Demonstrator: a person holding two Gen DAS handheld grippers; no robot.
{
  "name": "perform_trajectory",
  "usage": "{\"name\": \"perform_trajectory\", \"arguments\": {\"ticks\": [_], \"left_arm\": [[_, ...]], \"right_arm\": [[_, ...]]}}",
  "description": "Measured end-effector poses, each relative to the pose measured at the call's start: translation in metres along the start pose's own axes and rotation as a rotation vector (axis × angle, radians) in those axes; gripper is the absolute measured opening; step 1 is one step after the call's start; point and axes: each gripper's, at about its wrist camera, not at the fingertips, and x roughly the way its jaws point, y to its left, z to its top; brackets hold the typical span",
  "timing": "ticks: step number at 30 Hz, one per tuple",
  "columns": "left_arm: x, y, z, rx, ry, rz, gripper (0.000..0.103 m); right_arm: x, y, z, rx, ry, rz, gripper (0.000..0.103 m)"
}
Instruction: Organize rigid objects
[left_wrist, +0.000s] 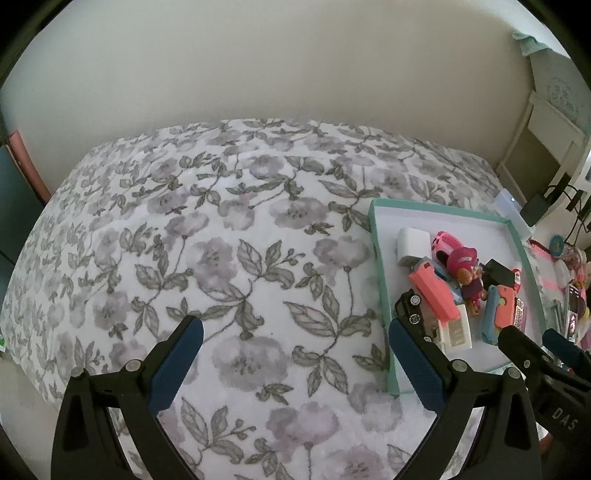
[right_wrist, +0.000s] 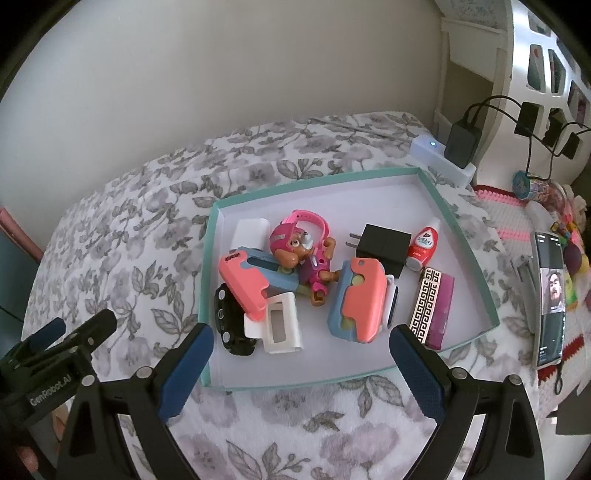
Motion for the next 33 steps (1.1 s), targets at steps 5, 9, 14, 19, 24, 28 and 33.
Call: {"name": "perform_trajectory", "arguments": {"ticks": [5,9,14,19,24,28,33], "left_arm": [[0.0011,-0.001,-0.0006,0.006,0.002,0.009,0.1],[0.0011,-0.0007,-0.0007,0.003,0.001,0.02,0.1],[0.0011,0.0004,-0.0013,-0.003,0.0,0.043,0.1],[0.0014,0.0001,-0.0012,-0.003,0.002,0.045,0.1],[0.0028,0.0004,-0.0012,-0.003,0.012,0.054,0.1],[0.0029,0.0013,-0.0013,-0.005,0.014,0.063,0.1],[0.0049,0.0021,-0.0017,-0.007,0.024,0.077,0.1]], "right_arm": [[-0.0011,-0.001,0.0007,0.007,-0.009,0.003,0.098],[-0.0009,-0.0009,0.0007,0.005,-0.009,0.001,0.098],[-0.0007,-0.0007,0.0007,0.007,-0.008,-0.001,0.098],[0.0,-0.0021,0.0009,0.006,-0.006,-0.003,0.098],[0.0006,-0.0019,0.0007,0.002,-0.004,-0.004,0.098],[0.0008,-0.0012,0.0007,0.001,-0.004,-0.004,0.098],[0.0017,-0.0026,0.0002,0.0,0.0,-0.004,0.098]]}}
